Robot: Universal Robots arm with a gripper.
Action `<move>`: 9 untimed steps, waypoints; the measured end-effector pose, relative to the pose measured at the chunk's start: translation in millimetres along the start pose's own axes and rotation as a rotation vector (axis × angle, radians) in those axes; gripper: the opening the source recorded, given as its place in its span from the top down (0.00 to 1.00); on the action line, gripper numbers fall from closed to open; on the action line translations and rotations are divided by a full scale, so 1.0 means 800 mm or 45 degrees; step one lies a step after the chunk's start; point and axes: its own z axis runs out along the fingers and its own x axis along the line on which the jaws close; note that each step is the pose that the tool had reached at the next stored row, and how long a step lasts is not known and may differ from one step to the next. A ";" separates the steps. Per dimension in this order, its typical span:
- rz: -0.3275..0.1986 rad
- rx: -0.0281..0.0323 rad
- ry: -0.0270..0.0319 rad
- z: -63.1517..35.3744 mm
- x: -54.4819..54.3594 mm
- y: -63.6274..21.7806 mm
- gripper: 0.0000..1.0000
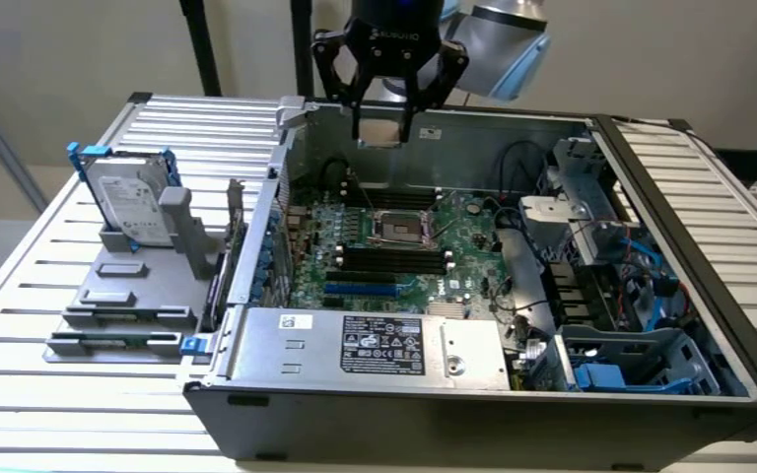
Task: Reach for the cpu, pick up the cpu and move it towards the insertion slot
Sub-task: 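Pick up the cpu and move it towards the insertion slot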
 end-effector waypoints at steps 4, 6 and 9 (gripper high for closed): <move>0.000 0.0001 0.0000 0.008 -0.014 0.012 0.45; 0.000 -0.0002 0.0000 0.012 -0.021 0.016 0.45; 0.000 -0.0007 0.0000 0.018 -0.031 0.024 0.45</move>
